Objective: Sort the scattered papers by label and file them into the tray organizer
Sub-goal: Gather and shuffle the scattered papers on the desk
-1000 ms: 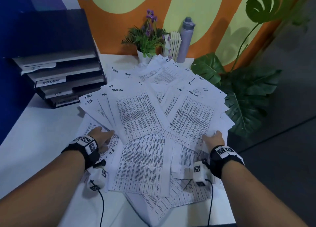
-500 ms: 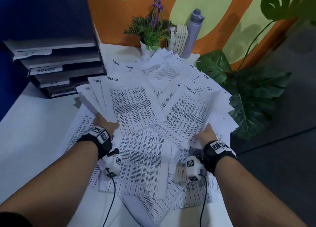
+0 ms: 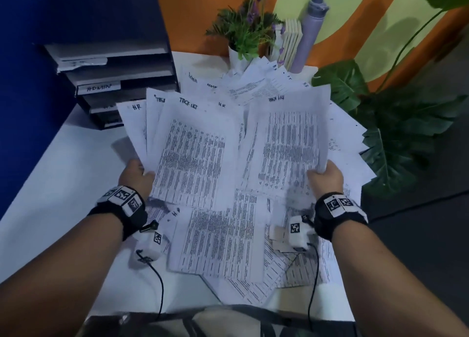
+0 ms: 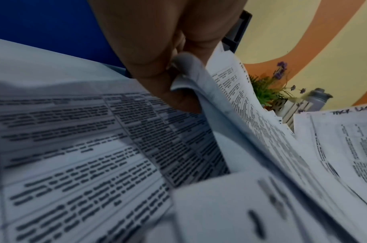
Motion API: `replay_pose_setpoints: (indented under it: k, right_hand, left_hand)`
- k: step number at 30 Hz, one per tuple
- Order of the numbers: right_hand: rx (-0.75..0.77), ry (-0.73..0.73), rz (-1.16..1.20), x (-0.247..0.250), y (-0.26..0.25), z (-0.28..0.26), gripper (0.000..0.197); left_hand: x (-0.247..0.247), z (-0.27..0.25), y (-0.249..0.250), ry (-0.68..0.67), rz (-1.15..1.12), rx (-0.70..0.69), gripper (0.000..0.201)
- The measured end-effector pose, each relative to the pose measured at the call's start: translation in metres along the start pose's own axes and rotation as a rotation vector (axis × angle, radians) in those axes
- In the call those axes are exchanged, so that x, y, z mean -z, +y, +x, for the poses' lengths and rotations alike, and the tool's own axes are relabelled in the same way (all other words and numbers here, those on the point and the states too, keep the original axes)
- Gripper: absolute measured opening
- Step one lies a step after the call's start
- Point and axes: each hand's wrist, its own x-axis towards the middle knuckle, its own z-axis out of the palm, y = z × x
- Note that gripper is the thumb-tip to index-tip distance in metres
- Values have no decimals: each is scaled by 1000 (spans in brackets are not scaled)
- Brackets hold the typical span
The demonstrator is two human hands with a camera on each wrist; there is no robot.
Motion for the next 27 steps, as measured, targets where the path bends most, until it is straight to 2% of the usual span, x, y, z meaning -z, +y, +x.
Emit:
replay_pose_setpoints:
  k: [2, 5, 6, 9, 11, 13, 16, 20, 23, 25, 27]
  right_hand:
    - [66, 58, 1, 8, -7, -10, 10]
    - [175, 99, 53, 16, -17, -22, 25]
    - [229, 103, 31, 19, -22, -25, 24]
    - [392, 159, -79, 26, -35, -35, 3]
    - [478, 201, 1, 29, -40, -39, 9]
    - [422, 195, 173, 30, -48, -43, 13]
    - [159, 60, 420, 21, -57, -55, 13]
    - [-55, -114, 292, -7, -43, -76, 6]
    - [-182, -223, 131, -28, -18, -85, 10]
    - [-159, -313, -2, -41, -5, -91, 19]
    - [-122, -318, -46, -52, 1, -94, 18]
  left_hand:
    - [5, 1, -2, -42, 27, 19, 33]
    - [10, -2, -4, -120, 68, 53, 39]
    - [10, -3, -6, -155, 81, 44, 40]
    - [8, -7, -14, -244, 56, 38, 52]
    - [5, -13, -16, -277, -20, 61, 62]
    - [-1, -19, -17, -267, -27, 17, 68]
    - [-11, -26, -16, -215, -9, -46, 75]
    - [-11, -25, -18, -246, -25, -3, 70]
    - [-4, -25, -21, -415, 125, -13, 58]
    - [-2, -27, -29, -575, 189, 21, 49]
    - [-4, -26, -38, -665, 153, 53, 47]
